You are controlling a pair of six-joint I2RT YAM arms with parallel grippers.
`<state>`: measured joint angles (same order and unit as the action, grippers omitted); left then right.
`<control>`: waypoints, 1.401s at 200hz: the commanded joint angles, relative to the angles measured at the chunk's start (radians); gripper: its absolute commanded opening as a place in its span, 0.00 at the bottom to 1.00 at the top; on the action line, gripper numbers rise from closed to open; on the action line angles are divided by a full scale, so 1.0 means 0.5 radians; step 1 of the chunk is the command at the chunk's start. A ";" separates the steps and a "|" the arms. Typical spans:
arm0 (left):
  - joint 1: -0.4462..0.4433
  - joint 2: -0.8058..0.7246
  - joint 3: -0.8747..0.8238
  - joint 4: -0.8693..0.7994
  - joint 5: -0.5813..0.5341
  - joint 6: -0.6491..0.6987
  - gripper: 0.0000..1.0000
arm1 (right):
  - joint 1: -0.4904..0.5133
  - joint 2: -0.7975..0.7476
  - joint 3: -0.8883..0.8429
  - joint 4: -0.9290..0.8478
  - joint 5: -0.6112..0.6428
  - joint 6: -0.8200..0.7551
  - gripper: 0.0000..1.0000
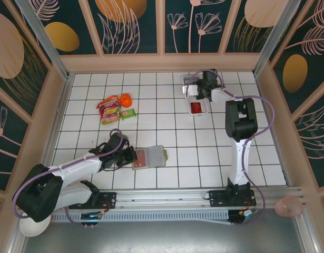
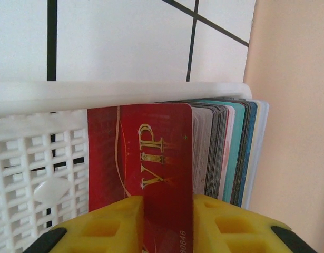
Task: Put the credit cards into the card holder
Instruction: Pick up the credit card from the storage box.
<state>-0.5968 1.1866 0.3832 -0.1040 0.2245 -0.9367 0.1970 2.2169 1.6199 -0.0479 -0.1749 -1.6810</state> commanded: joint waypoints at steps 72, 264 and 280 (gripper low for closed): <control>-0.008 0.008 -0.036 -0.010 0.005 -0.024 0.00 | -0.025 -0.143 -0.114 0.099 0.035 -0.021 0.07; -0.009 -0.055 -0.066 0.018 0.024 -0.028 0.00 | -0.045 -0.340 -0.104 -0.315 -0.094 0.192 0.00; -0.008 -0.066 -0.068 0.012 0.024 -0.036 0.00 | -0.049 -0.332 -0.137 -0.208 -0.068 0.187 0.00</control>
<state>-0.5968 1.1702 0.3641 -0.0807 0.2283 -0.9390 0.1825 2.0613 1.5585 -0.2123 -0.2104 -1.6093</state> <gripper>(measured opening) 0.061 0.063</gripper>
